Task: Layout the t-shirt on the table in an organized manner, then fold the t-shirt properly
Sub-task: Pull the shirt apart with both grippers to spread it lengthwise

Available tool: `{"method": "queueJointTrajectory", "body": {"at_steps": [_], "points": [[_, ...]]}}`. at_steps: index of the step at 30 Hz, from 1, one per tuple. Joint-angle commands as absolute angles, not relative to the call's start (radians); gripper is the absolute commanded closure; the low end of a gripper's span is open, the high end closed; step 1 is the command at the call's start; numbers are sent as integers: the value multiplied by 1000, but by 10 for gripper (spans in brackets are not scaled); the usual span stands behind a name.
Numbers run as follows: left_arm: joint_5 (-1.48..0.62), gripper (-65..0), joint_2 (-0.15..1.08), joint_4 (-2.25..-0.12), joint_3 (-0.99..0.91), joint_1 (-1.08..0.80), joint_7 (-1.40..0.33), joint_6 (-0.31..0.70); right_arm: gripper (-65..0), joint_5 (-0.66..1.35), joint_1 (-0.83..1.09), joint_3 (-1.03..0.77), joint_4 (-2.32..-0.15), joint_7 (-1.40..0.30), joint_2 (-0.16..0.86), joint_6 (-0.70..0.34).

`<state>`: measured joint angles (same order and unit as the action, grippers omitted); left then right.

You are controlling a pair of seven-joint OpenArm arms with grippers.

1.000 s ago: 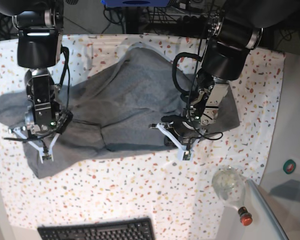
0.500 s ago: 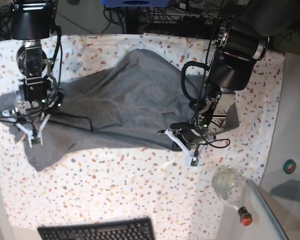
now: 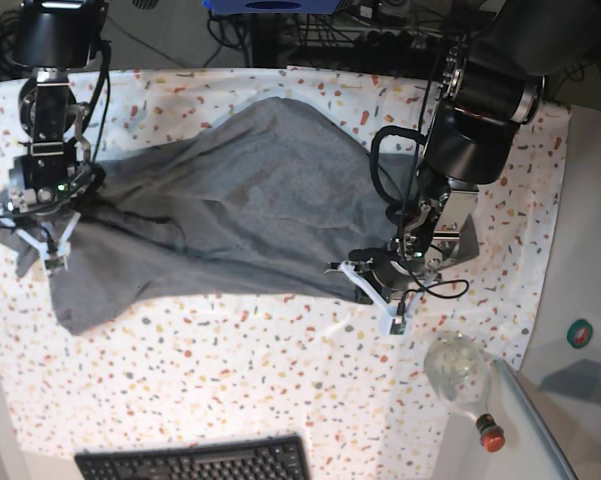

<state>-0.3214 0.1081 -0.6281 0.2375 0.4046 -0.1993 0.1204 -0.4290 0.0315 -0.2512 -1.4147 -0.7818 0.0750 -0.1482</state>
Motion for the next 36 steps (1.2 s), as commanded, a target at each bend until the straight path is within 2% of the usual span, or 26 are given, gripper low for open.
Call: {"method": "queueJointTrajectory", "body": {"at_steps": [1,3,4,13,18,23,29,33,36], "points": [[-309,0,117,-631,239,420,-226,94,-128,-452,18,-283,-1434,-776,88,-145],[-309,0,117,-630,239,420,-226,94,-6,-452,18,-338,-1435,-776,88,-148],[-309,0,117,-630,239,420,-226,94,0,-453,18,-358,-1435,-776,90,-150],[-309,0,117,-634,236,423,-226,94,0,-458,87,-515,-1435,-776,90,-150],[-309,0,113,-636,237,423,-226,94,0,-438,196,-550,-1527,-828,73,-160],[-309,0,107,-638,237,426,-226,94,0,-407,255,-550,-1639,-898,4,-315],[-309,0,104,-671,229,440,-226,94,0,-407,252,-549,-1774,-1026,-33,-432],[-320,0,125,-748,226,424,-232,94,-183,-406,254,-549,-1952,-1056,-41,-438],[-320,0,143,-839,225,375,-232,94,-252,-406,231,-547,-1991,-1017,-51,-438]]}}
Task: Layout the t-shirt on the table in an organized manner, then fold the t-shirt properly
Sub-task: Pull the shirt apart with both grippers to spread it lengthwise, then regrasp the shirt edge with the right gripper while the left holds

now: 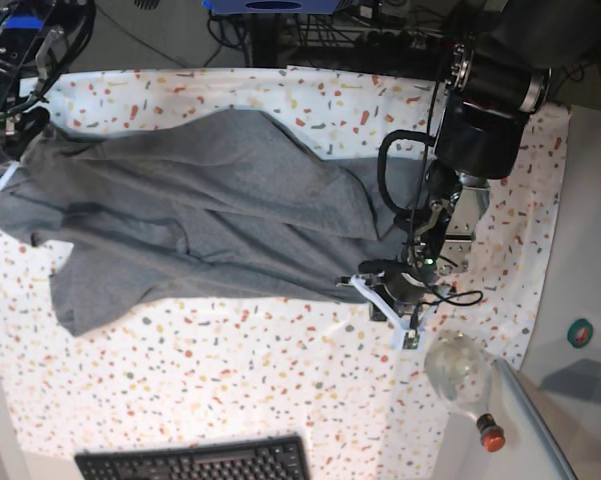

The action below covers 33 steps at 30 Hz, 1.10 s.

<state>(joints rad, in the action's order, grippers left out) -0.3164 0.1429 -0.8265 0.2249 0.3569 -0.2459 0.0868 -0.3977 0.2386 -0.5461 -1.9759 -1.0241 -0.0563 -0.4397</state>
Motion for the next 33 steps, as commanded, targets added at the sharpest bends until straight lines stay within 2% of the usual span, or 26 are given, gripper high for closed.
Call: {"method": "queueJointTrajectory", "body": {"at_steps": [1,6,10,15,23,33], "points": [[-320,0,154,-874,222,352,-234,94,-264,-406,219,-547,-1989,-1003,-51,-438],[-320,0,160,-1049,67,196,-237,94,-279,-403,171,-542,-1965,-964,-54,-440],[-309,0,177,-1150,10,77,-275,97,-281,-404,99,-424,-1817,-885,-44,-440],[-318,0,228,-1216,-31,-24,-282,97,-333,-406,-25,-348,-1667,-875,-45,-440],[-318,0,231,-1218,-214,-91,-286,101,-341,-410,-162,-338,-1402,-875,-4,-432],[-318,0,232,-1218,-242,-102,-286,102,-341,-406,-206,-335,-1273,-881,-12,-438]]}}
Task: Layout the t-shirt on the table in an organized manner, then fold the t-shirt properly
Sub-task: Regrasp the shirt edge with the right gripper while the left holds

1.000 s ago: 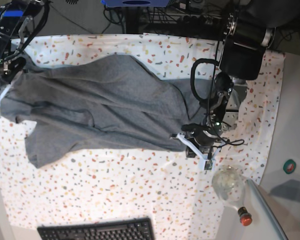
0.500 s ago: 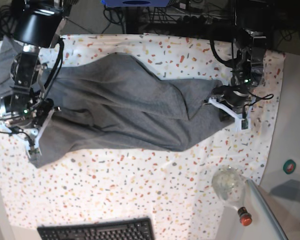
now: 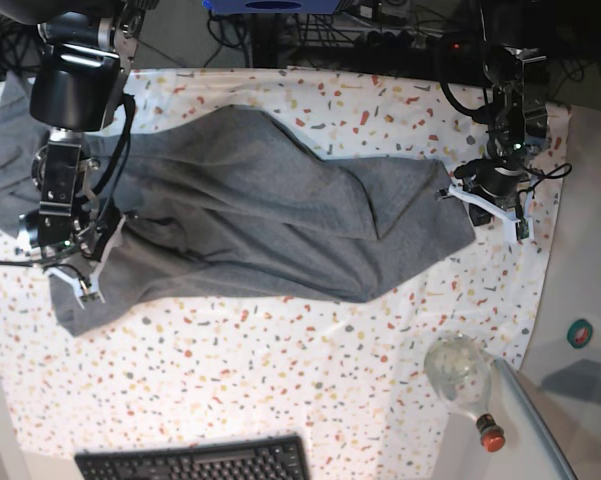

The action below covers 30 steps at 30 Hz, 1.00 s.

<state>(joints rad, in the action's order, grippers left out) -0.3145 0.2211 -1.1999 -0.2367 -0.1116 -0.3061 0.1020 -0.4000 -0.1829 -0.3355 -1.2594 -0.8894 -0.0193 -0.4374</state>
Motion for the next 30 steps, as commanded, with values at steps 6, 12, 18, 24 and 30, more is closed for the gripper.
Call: {"method": "queueJointTrajectory", "body": {"at_steps": [6,12,18,24,30], "points": [[-318,0,232,-1218,-242,-97,-288,102,-333,-404,-277,-344,-1130,-874,-10,-438],[-318,0,232,-1218,-242,-101,-288,102,0,-404,-289,-337,-1129,-852,-13,-438],[-318,0,243,-1218,-242,-104,-288,102,0,-410,-317,-294,-1239,-888,-44,-437],[-309,0,246,-1218,-242,-96,-288,101,0,-410,-395,-193,-1222,-969,-41,-432],[-317,0,260,-1218,-242,-101,-288,101,-335,-410,-404,-196,-1175,-998,-41,-432]]}}
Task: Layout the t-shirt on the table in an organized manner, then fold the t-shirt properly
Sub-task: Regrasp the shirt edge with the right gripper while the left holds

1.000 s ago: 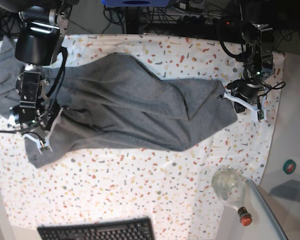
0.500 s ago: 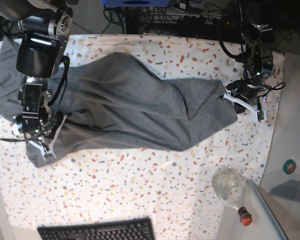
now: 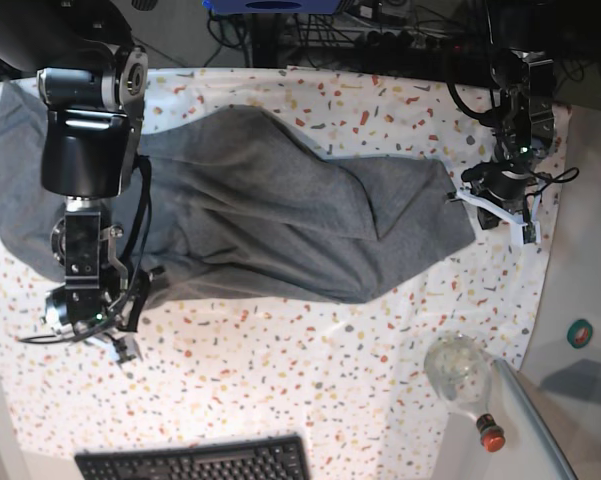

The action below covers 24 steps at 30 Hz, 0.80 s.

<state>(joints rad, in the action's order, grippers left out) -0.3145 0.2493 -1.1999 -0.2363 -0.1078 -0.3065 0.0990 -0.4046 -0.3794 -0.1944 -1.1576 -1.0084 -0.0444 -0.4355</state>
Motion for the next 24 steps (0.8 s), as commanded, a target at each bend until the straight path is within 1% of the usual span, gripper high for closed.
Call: {"method": "queueJointTrajectory", "body": {"at_steps": [1,2,3,5,8,12,13,15,17,18,19,24], "points": [[-317,0,260,-1218,-243,-101,-288,101,-395,-410,-397,-196,-1178,-990,-39,-432],[-317,0,260,-1218,-243,-102,-288,101,-438,-410,-387,-197,-1194,-983,-38,-432],[-318,0,260,-1218,-243,-104,-288,101,-455,-410,-374,-199,-1221,-978,-38,-432],[-318,0,260,-1218,-243,-104,-288,101,-447,-409,-338,-208,-1311,-980,-41,-432],[-318,0,260,-1218,-243,-102,-288,101,-432,-407,-308,-306,-1463,-980,-68,-432],[-318,-2,260,-1218,-243,-97,-288,101,-432,-407,-308,-423,-1497,-980,-81,-432],[-318,-61,260,-1218,-243,-96,-288,101,-432,-407,-308,-430,-1489,-980,-81,-432],[-318,-199,259,-1218,-243,-96,-288,101,-432,-407,-308,-432,-1461,-980,-81,-432],[-318,-299,259,-1218,-243,-94,-288,101,-432,-406,-308,-432,-1435,-980,-81,-433],[-318,-334,259,-1218,-243,-94,-288,101,-432,-406,-308,-432,-1426,-980,-81,-433],[-318,-349,259,-1218,-243,-94,-288,101,-432,-406,-308,-433,-1419,-980,-84,-437],[-318,-351,259,-1216,-243,-94,-288,101,-432,-406,-302,-433,-1432,-990,-105,-438]]}}
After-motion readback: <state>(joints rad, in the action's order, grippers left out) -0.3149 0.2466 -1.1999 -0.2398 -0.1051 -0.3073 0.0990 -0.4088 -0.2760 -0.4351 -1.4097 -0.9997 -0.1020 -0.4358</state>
